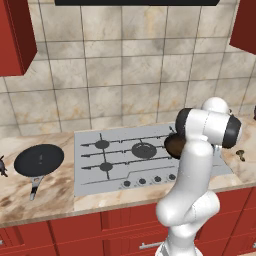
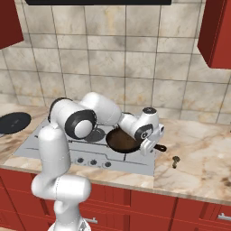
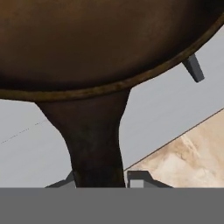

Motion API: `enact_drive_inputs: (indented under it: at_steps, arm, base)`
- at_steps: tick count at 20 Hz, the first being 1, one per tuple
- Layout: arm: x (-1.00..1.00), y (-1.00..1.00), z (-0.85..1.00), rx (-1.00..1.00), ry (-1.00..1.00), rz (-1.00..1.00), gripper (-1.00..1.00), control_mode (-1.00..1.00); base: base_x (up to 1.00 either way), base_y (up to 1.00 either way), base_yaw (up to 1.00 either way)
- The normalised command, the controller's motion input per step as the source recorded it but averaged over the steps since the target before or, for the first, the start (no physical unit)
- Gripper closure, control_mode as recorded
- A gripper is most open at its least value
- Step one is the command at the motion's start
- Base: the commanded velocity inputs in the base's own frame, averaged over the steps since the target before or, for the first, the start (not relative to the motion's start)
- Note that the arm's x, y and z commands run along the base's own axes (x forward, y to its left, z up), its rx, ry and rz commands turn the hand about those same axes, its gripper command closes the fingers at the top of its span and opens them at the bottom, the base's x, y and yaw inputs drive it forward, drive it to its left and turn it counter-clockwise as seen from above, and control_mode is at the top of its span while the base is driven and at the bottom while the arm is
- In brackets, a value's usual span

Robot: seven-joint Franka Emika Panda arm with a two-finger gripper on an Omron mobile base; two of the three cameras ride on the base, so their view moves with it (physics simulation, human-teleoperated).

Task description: Place both pans onto different burners. Then place the mushroom and the fish on different pans.

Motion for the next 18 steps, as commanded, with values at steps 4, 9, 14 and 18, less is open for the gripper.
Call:
enact_drive_inputs:
  at_steps: [4, 9, 14, 18]
  arm:
    - [0.07, 0.00, -0.27, 0.00, 0.11, 0.00, 1.00, -1.00]
    - [0.01, 0.00, -0.37, 0.00, 0.07, 0.00, 1.00, -1.00]
    - [0.00, 0.00, -0.49, 0.00, 0.06, 0.00, 1.00, -1.00]
    - [0.00, 0.00, -0.47, 0.00, 0.07, 0.00, 1.00, -1.00]
  base:
    - [0.00, 0.00, 0.00]
    - [0.00, 0.00, 0.00]
    - [0.00, 0.00, 0.00]
    - [0.00, 0.00, 0.00]
